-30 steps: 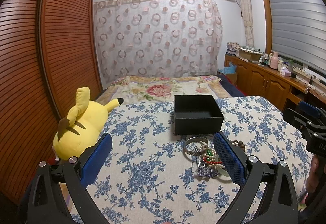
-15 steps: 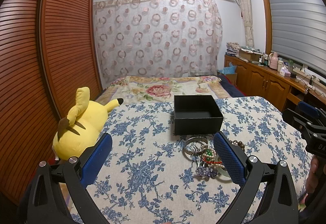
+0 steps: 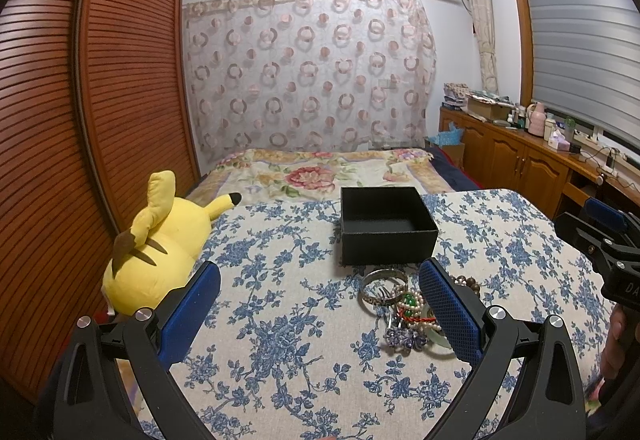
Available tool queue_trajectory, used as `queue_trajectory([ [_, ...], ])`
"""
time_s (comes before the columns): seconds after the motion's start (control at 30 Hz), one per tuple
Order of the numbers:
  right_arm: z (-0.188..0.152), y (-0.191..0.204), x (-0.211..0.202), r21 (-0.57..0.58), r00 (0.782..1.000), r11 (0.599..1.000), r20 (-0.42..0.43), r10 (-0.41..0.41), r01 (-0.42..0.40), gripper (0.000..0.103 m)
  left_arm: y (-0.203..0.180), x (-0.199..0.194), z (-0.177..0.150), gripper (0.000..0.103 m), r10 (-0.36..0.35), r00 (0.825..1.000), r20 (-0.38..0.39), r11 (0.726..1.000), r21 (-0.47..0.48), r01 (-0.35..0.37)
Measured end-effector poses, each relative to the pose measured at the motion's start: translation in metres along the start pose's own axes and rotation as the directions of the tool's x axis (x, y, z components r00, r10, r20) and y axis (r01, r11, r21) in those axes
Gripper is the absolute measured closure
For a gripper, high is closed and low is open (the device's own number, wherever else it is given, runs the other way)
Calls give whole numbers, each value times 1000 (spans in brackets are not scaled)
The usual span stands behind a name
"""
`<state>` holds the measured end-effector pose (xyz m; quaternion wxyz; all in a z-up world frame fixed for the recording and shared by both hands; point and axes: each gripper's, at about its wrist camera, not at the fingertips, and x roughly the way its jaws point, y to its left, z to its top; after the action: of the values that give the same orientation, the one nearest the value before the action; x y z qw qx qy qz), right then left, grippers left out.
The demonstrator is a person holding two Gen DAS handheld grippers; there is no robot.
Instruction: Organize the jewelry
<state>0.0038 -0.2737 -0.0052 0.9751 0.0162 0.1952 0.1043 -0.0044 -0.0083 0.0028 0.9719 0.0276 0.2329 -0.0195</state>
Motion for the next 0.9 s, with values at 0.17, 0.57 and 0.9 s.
queue_trajectory([
  [0.17,-1,0,1,0,1000,1000,-6,4,-4,2,-3,3,1,7,-9,1000,-20,1000,-1,9],
  [0.57,-18,5,25,-40,990,995,-108,87,-92,15,6,43,-22,7,-70,990,-125,998,-5,70],
  [0.9,-39,14,39,-91,966,981,-212,151,-173,31,3,71,-29,7,-131,973,-188,991,-3,133],
])
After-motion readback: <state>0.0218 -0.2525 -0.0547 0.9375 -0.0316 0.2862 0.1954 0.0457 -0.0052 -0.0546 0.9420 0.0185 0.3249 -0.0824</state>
